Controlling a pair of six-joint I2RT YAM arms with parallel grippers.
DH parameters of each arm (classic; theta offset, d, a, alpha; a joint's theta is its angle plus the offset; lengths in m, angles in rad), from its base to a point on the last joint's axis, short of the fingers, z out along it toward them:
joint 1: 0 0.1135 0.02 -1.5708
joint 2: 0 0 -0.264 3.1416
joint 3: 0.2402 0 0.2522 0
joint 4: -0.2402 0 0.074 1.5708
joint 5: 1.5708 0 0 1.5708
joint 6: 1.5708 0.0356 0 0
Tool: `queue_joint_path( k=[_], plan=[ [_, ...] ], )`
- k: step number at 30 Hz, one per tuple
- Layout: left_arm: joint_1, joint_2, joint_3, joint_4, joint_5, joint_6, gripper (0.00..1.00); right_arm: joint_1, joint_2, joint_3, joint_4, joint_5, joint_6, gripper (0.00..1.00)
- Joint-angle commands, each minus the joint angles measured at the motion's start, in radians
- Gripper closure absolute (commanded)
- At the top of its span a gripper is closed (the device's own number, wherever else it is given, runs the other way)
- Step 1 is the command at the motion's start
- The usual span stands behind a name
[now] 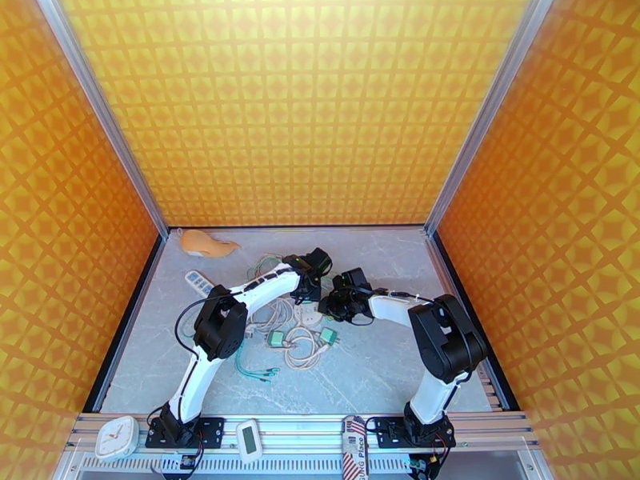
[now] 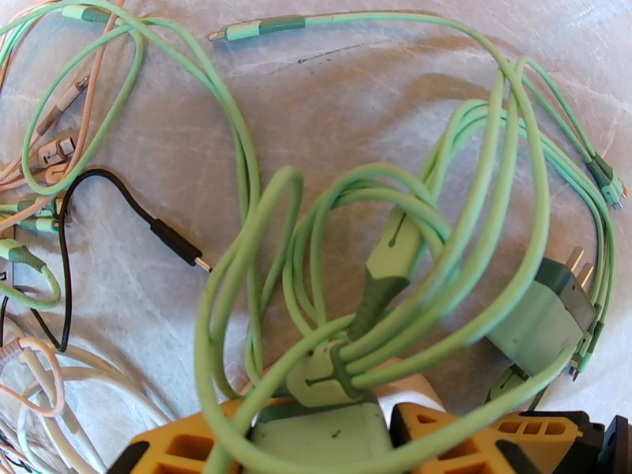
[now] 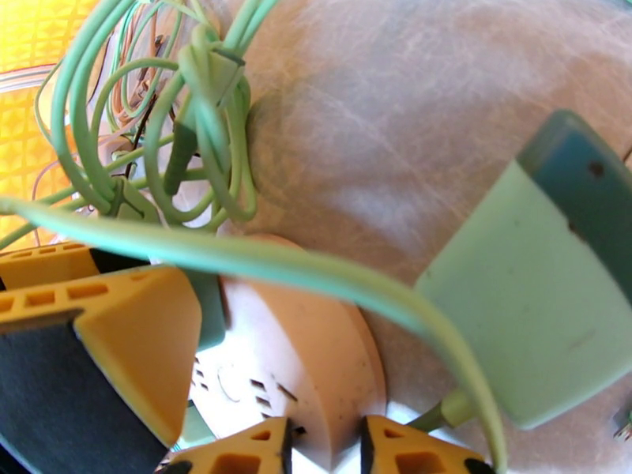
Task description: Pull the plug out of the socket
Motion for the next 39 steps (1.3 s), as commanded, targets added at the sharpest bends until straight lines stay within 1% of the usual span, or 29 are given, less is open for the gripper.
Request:
queue_joint_path(
  k=[1,8,13,19,22,24,29,35,39],
  plan=[
    [-0.008,-0.023,0.011,-0.088,0.004,0.005,0.68,0.001,0.078,-0.035,-0.162,0.155,-0.021,0.75],
    [0.025,-0.052,0.003,-0.081,0.027,-0.027,0.71,0.001,0.076,-0.040,-0.181,0.171,-0.026,0.75],
    [0.025,-0.044,0.023,-0.094,0.032,-0.025,0.74,0.001,0.079,-0.037,-0.184,0.170,-0.028,0.76],
    [-0.027,0.026,0.122,-0.180,-0.053,0.009,0.79,0.003,0.090,-0.034,-0.191,0.170,-0.031,0.78],
    [-0.059,0.055,0.159,-0.217,-0.113,0.023,0.79,0.005,0.093,-0.032,-0.193,0.169,-0.028,0.79],
    [-0.066,0.061,0.162,-0.217,-0.119,0.023,0.79,0.004,0.093,-0.031,-0.195,0.169,-0.028,0.79],
    [-0.052,0.048,0.162,-0.215,-0.108,0.021,0.80,0.007,0.098,-0.026,-0.213,0.183,-0.037,0.80],
    [0.028,-0.019,0.101,-0.163,-0.003,-0.012,0.81,0.008,0.101,-0.032,-0.219,0.192,-0.043,0.81],
    [0.036,-0.032,0.100,-0.160,-0.003,-0.004,0.81,0.008,0.101,-0.034,-0.216,0.194,-0.042,0.82]
  ],
)
